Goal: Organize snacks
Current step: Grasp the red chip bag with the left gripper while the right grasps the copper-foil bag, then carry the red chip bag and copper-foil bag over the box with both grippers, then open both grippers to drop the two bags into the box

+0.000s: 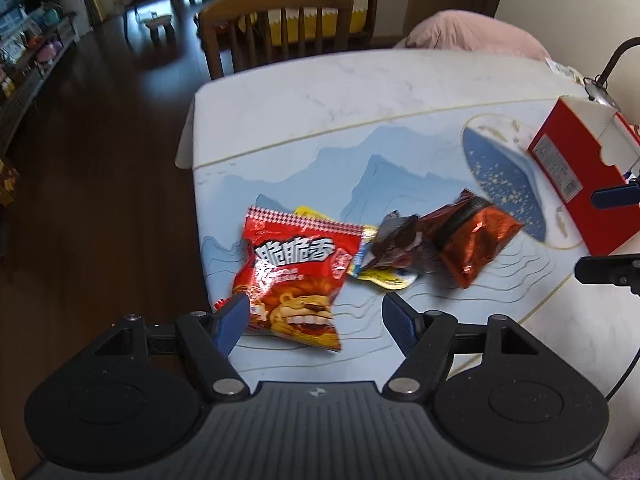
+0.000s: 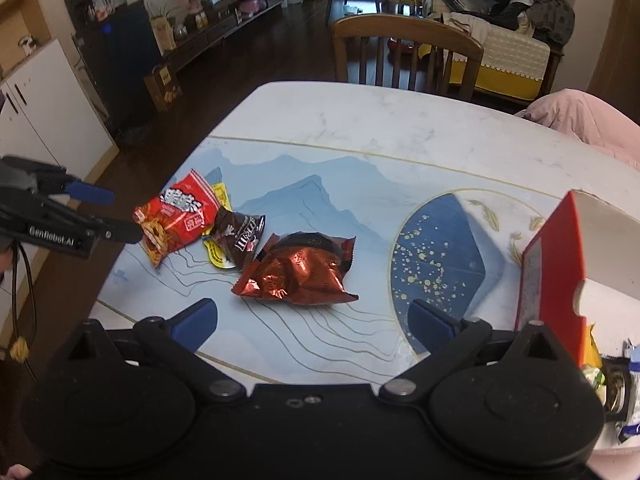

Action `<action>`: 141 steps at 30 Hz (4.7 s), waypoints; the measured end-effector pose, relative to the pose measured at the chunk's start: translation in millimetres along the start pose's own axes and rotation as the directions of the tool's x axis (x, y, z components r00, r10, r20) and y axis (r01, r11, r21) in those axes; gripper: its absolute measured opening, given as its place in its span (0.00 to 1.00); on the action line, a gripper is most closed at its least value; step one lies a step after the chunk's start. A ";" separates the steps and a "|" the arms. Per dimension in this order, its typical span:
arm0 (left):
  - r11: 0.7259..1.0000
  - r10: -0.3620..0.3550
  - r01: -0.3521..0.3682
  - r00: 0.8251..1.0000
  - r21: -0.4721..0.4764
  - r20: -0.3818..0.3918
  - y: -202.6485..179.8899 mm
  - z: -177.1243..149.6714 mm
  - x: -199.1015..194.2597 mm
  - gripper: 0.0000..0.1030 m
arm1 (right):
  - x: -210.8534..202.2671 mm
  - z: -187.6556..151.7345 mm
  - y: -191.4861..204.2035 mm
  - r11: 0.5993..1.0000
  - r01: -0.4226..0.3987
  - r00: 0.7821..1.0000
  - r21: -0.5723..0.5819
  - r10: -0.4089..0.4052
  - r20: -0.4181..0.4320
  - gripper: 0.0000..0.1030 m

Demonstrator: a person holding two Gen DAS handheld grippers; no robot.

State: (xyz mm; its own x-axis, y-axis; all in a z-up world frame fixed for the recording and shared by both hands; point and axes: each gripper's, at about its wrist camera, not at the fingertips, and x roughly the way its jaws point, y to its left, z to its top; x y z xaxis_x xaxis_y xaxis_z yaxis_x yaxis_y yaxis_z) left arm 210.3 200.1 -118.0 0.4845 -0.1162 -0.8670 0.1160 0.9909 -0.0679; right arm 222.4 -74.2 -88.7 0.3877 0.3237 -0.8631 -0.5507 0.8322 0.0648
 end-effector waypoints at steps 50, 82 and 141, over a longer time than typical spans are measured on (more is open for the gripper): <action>0.998 0.066 -0.064 0.989 0.013 -0.133 18.5 26.1 90.4 0.80 | 114.2 20.4 7.4 0.997 0.010 0.990 -0.080 -0.021 -0.139 0.65; 0.973 0.001 0.007 0.999 -0.232 0.032 -89.6 -27.3 -35.1 0.73 | -43.5 -42.3 -33.5 0.995 -0.035 0.999 0.097 0.034 0.010 0.48; 0.988 -0.007 0.012 0.999 0.153 -0.034 -438.0 114.3 77.8 0.73 | -111.8 -121.8 -316.0 0.962 0.066 0.996 0.264 -0.079 0.038 0.50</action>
State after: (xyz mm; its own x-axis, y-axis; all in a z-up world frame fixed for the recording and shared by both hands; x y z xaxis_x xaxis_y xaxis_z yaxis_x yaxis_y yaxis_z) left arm 296.3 -250.7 -99.3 0.4539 -0.1211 -0.8828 0.2537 0.9673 -0.0022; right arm 263.0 -428.2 -73.6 0.4577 0.2737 -0.8459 -0.3086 0.9412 0.1375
